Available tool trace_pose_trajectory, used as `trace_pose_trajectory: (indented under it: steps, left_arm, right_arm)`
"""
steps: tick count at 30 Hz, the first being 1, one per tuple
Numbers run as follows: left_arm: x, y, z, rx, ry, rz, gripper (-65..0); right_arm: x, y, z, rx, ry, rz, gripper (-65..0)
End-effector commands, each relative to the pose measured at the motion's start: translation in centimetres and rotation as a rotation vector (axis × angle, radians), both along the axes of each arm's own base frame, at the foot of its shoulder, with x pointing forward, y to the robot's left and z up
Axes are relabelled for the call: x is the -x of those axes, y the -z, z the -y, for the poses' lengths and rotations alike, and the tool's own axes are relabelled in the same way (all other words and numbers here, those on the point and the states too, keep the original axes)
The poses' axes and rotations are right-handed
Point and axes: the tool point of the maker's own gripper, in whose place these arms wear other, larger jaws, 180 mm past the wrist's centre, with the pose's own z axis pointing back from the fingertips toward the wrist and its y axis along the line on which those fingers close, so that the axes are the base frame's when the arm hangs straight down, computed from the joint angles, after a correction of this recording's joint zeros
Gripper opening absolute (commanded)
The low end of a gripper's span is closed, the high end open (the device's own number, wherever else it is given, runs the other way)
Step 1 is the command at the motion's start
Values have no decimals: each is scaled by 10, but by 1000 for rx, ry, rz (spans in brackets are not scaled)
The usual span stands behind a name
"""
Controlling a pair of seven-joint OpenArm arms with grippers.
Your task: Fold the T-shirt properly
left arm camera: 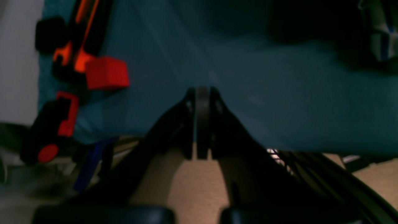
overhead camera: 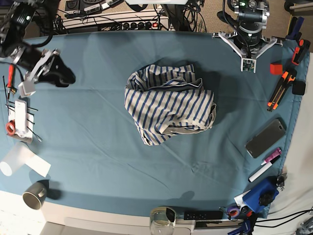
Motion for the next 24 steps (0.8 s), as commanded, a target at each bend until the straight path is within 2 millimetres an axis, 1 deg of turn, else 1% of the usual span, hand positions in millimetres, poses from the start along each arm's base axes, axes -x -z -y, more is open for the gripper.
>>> trace_pose_trajectory:
  steps: [1,4,6,9,13,18,20,22,24]
  left_arm:
    - [-2,-6,0,-6,17,22,-650]
    - [4,-3,-4,-25,39,-1,-650]
    - [13,1,-6,-34,45,-33,-650]
    - [33,9,-8,-39,49,-94,-650]
    - [57,18,-8,-37,50,-165,-650]
    - [87,26,-4,-10,50,-255,-650]
    - [91,27,-1,13,59,-258,-650]
    - [91,29,0,18,67,-260,-650]
    - [103,46,-5,6,72,-320,-650]
  right_arm:
    - [1,-12,0,3,-1,40,-439]
    - [16,-7,2,34,28,14,-439]
    - [27,0,7,48,58,-19,-439]
    - [48,12,10,48,79,-87,-439]
    - [79,30,8,45,87,-192,-439]
    - [124,59,13,107,124,-357,-439]
    - [141,70,17,149,140,-423,-439]
    - [151,76,19,175,147,-458,-439]
    - [157,79,23,199,148,-482,-439]
